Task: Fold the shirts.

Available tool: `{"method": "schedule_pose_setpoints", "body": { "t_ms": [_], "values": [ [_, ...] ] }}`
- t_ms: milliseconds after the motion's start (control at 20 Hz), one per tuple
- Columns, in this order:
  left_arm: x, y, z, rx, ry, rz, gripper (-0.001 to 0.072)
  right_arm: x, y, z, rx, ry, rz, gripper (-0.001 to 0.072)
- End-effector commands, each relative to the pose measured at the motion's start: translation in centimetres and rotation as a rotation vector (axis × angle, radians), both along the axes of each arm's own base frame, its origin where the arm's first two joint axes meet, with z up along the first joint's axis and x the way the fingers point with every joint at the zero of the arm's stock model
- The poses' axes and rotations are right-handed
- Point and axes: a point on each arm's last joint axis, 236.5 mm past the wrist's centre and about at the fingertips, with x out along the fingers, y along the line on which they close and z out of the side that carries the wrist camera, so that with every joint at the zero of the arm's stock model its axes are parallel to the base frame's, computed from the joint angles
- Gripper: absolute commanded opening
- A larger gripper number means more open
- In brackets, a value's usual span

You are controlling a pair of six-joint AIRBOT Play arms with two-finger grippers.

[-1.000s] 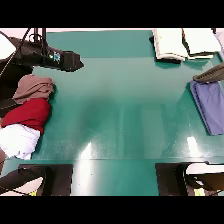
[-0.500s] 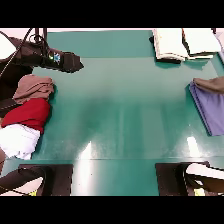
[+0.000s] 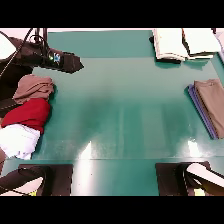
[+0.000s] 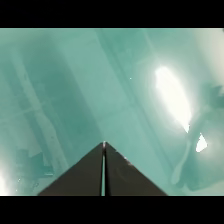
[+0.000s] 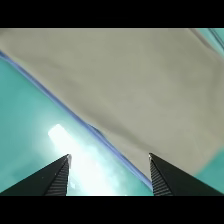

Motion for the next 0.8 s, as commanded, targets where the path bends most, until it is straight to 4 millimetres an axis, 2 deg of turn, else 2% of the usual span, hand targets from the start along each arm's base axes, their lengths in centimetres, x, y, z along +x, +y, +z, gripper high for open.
{"method": "schedule_pose_setpoints", "body": {
  "t_ms": [0,150,300,350,450,500,550,650,750],
  "values": [
    [0.3,-0.1,0.2,-0.007,-0.012,0.006,0.0026,4.8,4.5,4.7,0.012,-0.186,0.122,0.0577],
    [0.5,-0.1,0.4,-0.013,-0.022,0.011,0.0026,9.4,13.4,8.1,0.047,-0.301,0.360,0.0576],
    [0.5,-0.1,0.5,-0.014,-0.024,0.011,0.0026,11.2,23.3,8.8,0.064,-0.320,0.617,0.0572],
    [0.5,-0.1,0.5,-0.014,-0.024,0.011,0.0026,11.5,26.3,8.9,0.067,-0.325,0.696,0.0523],
    [0.5,-0.1,0.5,-0.014,-0.025,0.012,0.0026,11.6,31.5,9.4,0.062,-0.364,0.834,0.0306],
    [0.5,-0.1,0.5,-0.014,-0.025,0.011,0.0026,11.5,33.8,9.7,0.045,-0.385,0.911,0.0119],
    [0.5,-0.1,0.5,-0.014,-0.025,0.011,0.0026,11.2,35.6,9.9,0.038,-0.400,0.967,0.0013],
    [0.5,-0.1,0.5,-0.014,-0.025,0.012,0.0026,10.7,38.3,10.2,0.047,-0.419,1.028,0.0014],
    [0.5,-0.1,0.5,-0.014,-0.025,0.011,0.0026,10.3,39.6,10.2,0.054,-0.422,1.061,0.0013]
  ]
}}
